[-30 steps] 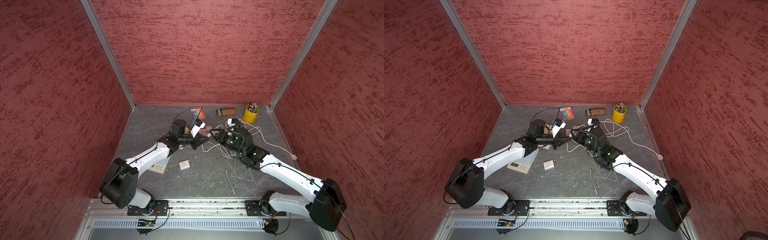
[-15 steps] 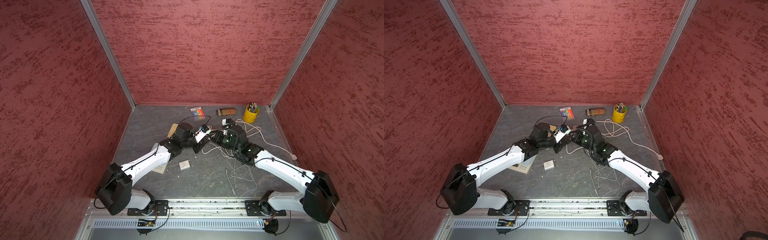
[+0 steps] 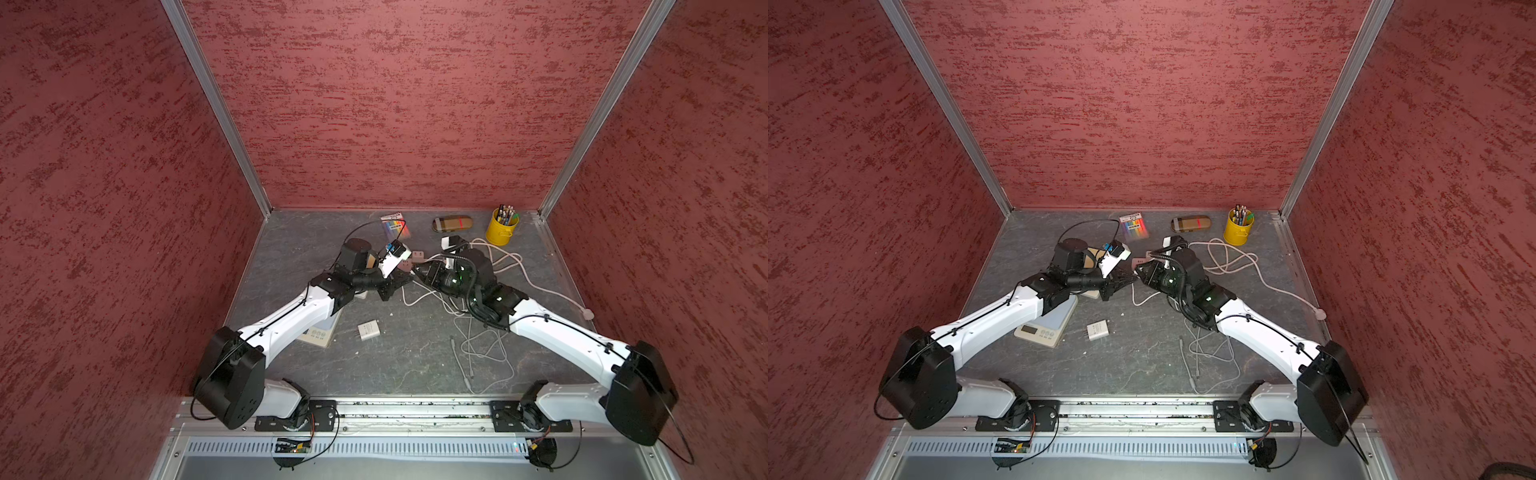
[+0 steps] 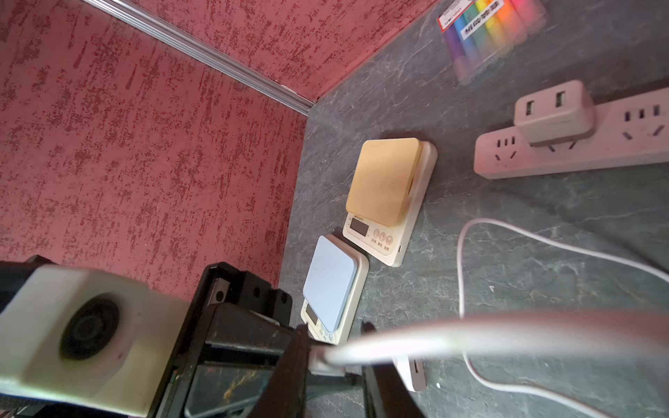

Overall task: Charge the electronic scale
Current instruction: Adjust the charging cable at the center of the board.

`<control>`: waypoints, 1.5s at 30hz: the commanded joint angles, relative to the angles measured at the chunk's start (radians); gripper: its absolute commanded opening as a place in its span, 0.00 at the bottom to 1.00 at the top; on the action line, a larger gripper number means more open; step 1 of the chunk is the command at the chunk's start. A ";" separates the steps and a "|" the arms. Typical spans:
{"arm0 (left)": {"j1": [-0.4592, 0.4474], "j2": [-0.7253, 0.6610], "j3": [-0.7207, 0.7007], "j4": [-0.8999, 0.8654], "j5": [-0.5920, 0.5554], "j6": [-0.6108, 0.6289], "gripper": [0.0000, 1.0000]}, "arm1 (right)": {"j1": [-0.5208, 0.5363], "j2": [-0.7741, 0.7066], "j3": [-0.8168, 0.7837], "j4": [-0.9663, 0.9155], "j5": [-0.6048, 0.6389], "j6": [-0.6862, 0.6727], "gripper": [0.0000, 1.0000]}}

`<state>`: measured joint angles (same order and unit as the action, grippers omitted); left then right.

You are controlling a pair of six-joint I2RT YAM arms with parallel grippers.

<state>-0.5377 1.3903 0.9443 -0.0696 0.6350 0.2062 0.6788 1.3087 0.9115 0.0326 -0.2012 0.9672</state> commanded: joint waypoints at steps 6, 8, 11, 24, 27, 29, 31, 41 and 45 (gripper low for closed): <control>-0.054 0.001 0.020 -0.042 -0.144 0.105 0.00 | -0.001 0.030 0.055 -0.019 -0.018 -0.007 0.08; -0.061 -0.006 0.022 -0.049 -0.155 0.120 0.00 | -0.001 0.030 0.054 -0.012 -0.023 -0.020 0.00; -0.058 -0.027 0.008 -0.026 -0.118 0.102 0.34 | -0.003 0.023 0.055 -0.010 -0.027 -0.088 0.00; 0.077 -0.044 -0.047 0.132 0.202 -0.101 0.33 | -0.045 0.000 0.086 -0.077 -0.104 -0.192 0.00; 0.060 -0.032 -0.037 0.111 0.172 -0.077 0.34 | -0.047 0.000 0.072 -0.057 -0.103 -0.135 0.00; 0.046 -0.023 -0.026 0.090 0.147 -0.057 0.34 | -0.047 0.000 0.061 -0.034 -0.109 -0.102 0.00; 0.031 -0.014 -0.016 0.076 0.119 -0.041 0.34 | -0.048 0.000 0.052 -0.013 -0.119 -0.080 0.00; 0.000 -0.006 -0.005 0.109 0.030 -0.028 0.11 | -0.046 0.007 0.053 0.007 -0.133 -0.038 0.00; -0.011 -0.009 -0.007 0.117 -0.008 -0.031 0.03 | -0.047 0.018 0.050 0.006 -0.138 -0.035 0.00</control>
<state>-0.5358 1.3880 0.9218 0.0250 0.6514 0.1726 0.6373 1.3293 0.9657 -0.0044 -0.3225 0.9146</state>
